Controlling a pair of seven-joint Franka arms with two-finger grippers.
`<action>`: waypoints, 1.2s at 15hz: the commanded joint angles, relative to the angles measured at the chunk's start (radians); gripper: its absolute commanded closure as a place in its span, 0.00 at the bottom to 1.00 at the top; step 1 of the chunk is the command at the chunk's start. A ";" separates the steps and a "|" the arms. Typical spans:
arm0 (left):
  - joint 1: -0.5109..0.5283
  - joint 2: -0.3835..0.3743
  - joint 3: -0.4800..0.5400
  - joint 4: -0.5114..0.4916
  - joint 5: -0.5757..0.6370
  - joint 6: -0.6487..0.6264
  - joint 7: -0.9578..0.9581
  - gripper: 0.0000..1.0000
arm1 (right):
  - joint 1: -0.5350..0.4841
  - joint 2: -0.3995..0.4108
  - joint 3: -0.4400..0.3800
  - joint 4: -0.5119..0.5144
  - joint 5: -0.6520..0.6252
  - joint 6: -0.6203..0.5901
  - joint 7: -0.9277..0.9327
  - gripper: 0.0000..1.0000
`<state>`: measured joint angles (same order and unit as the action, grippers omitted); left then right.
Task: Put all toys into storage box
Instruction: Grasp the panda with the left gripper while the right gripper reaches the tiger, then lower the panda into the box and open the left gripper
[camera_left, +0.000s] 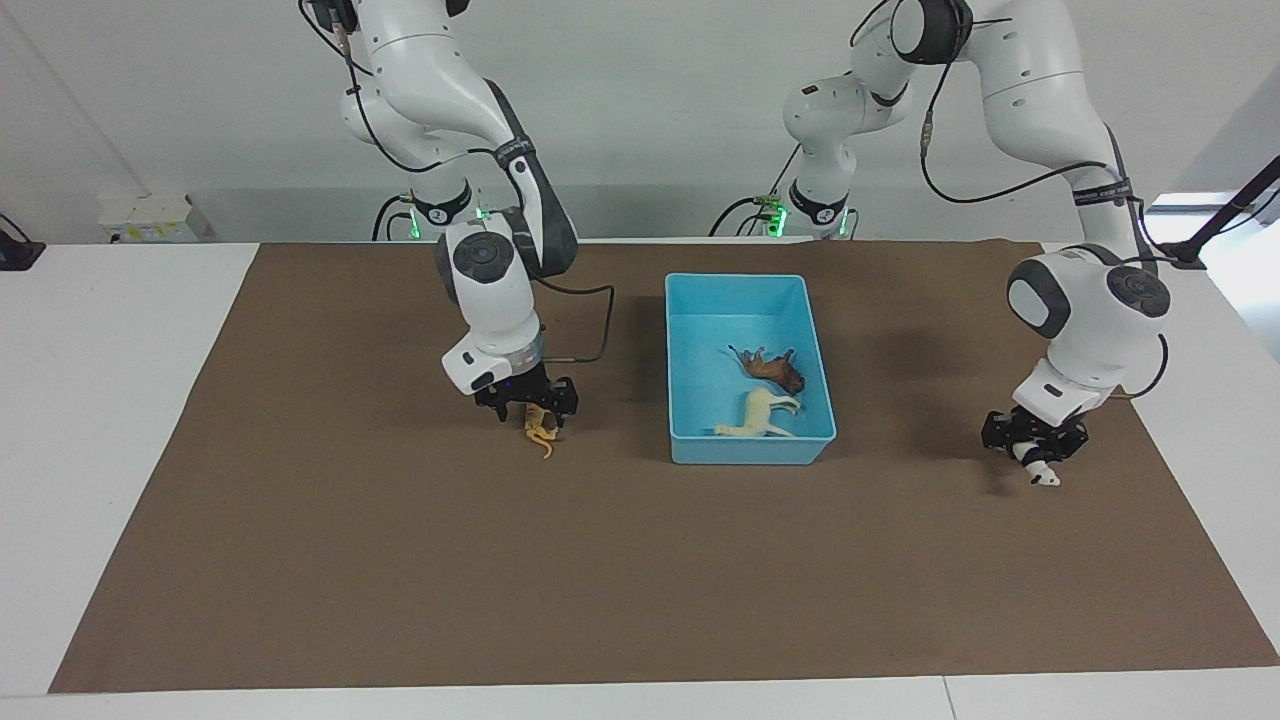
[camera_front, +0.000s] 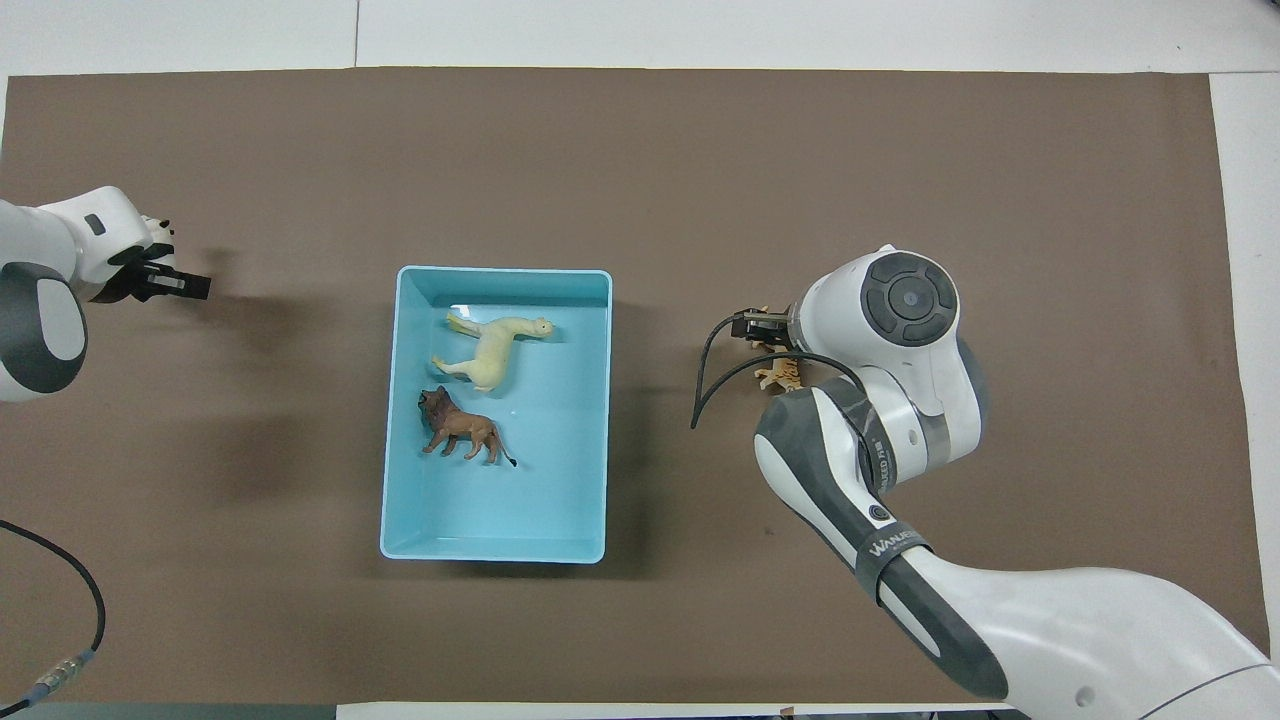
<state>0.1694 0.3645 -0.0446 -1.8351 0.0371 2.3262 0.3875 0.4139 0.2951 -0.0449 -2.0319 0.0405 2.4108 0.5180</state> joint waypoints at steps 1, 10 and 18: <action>-0.105 -0.151 0.008 0.004 -0.006 -0.222 -0.155 1.00 | -0.003 -0.010 0.008 -0.046 0.012 0.025 -0.047 0.00; -0.614 -0.430 0.003 -0.251 -0.011 -0.379 -0.893 0.93 | 0.023 -0.028 0.008 -0.117 0.012 0.057 -0.035 1.00; -0.645 -0.452 0.011 -0.234 -0.063 -0.399 -0.941 0.00 | 0.025 -0.019 0.010 -0.016 0.012 -0.045 -0.030 1.00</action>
<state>-0.4783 -0.0554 -0.0428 -2.0709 0.0010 1.9474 -0.5474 0.4392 0.2817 -0.0394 -2.0866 0.0403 2.4084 0.4761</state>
